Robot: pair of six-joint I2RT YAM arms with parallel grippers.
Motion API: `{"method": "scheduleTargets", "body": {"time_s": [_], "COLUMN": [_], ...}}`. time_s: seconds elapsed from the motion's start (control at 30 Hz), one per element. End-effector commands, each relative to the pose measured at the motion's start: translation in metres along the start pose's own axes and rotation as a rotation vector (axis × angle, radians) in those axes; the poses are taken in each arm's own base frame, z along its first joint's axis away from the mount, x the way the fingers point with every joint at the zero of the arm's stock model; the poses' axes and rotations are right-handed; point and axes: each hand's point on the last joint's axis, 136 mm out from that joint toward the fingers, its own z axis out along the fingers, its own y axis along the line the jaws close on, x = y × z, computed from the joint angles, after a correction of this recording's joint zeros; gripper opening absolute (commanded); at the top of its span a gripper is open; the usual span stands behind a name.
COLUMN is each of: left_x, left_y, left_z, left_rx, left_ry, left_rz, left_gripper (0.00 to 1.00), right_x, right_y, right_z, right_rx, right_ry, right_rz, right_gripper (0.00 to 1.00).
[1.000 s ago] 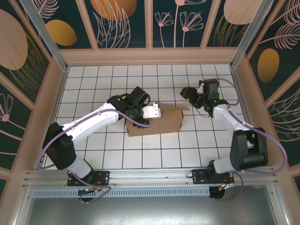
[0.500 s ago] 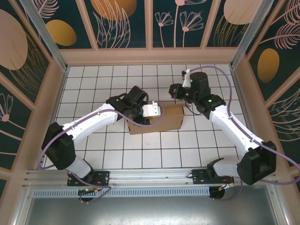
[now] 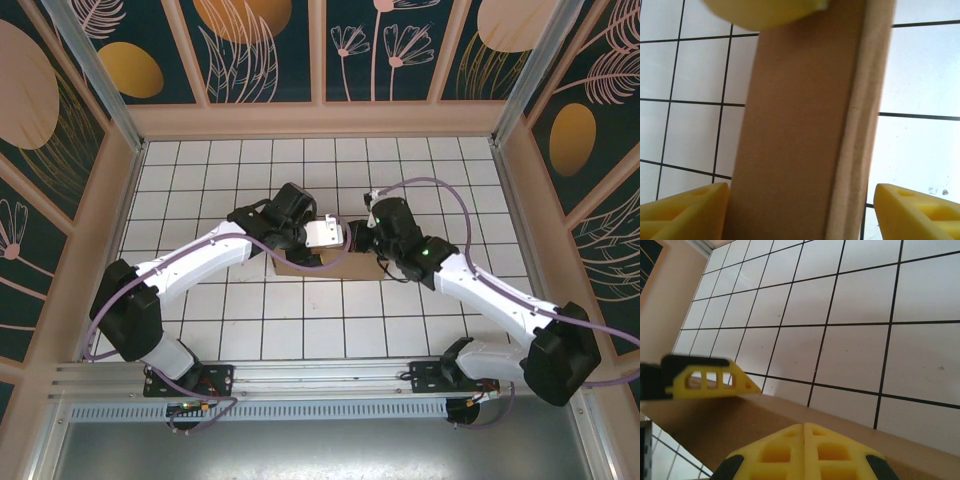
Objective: Fold the paper box
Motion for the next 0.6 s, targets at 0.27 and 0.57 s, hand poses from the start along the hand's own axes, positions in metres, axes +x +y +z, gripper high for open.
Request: {"method": "scheduleTargets", "body": {"time_s": [0.27,0.57], "left_x": [-0.035,-0.022], "left_y": [0.023,0.063], "left_z": [-0.057,-0.104], "left_rx": [-0.156,-0.369], "left_ry": [-0.271,-0.376], "left_rz": [-0.148,-0.697], "left_gripper": [0.99,0.99], "right_x": [0.026,0.036], "right_y": [-0.05,-0.047], "right_z": [0.019,0.016], "right_rx": [0.205,0.195], "right_ry": [-0.089,-0.105], "right_rz": [0.027,-0.018], "right_gripper": [0.0,0.0]}}
